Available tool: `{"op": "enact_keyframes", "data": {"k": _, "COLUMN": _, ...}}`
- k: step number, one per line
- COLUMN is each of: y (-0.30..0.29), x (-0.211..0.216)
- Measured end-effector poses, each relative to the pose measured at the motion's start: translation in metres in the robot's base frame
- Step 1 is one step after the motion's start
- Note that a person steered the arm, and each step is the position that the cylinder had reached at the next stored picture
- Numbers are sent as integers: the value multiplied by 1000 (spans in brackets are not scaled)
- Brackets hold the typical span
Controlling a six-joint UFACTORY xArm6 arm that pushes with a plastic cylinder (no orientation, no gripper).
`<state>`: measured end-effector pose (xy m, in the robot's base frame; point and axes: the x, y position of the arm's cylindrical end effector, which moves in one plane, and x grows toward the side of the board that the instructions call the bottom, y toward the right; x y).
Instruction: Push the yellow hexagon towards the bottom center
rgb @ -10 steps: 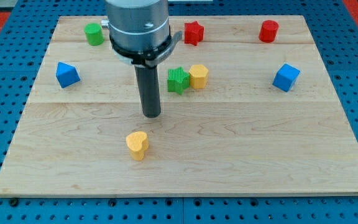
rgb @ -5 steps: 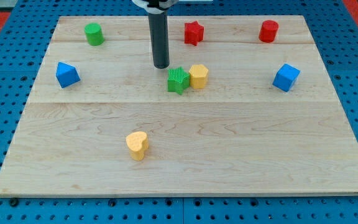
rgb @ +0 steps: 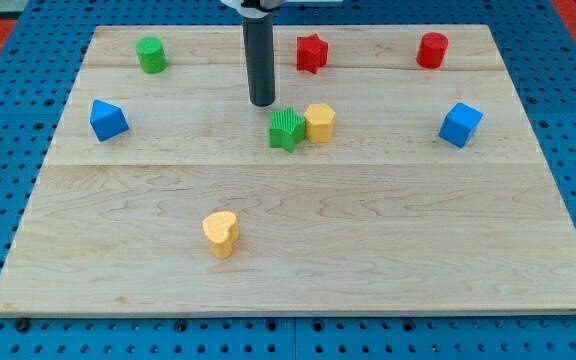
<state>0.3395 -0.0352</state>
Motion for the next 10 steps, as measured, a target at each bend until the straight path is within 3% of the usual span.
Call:
{"op": "enact_keyframes", "data": {"k": 7, "y": 55, "x": 0}}
{"op": "enact_keyframes", "data": {"k": 10, "y": 63, "x": 44}}
